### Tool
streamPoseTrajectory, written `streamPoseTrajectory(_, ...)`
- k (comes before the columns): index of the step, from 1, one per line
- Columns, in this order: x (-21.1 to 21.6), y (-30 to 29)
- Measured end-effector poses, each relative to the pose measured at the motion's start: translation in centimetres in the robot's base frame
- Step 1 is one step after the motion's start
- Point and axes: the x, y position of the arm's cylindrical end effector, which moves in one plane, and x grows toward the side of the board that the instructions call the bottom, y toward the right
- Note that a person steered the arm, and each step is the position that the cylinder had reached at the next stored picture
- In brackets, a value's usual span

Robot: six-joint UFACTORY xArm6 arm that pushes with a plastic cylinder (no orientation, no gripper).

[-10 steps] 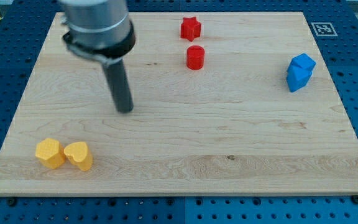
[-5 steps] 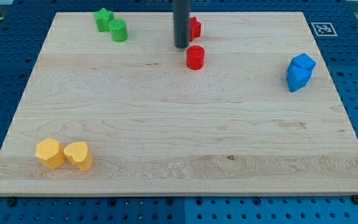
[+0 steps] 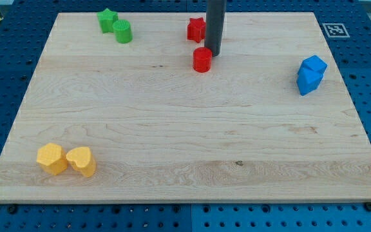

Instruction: Slide the red circle towards the center

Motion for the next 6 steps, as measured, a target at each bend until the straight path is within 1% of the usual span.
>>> streamPoseTrajectory(3,1.9,-0.1)
streamPoseTrajectory(4,2.9,-1.1)
streamPoseTrajectory(5,1.5,-1.9)
streamPoseTrajectory(6,-1.9,-3.8)
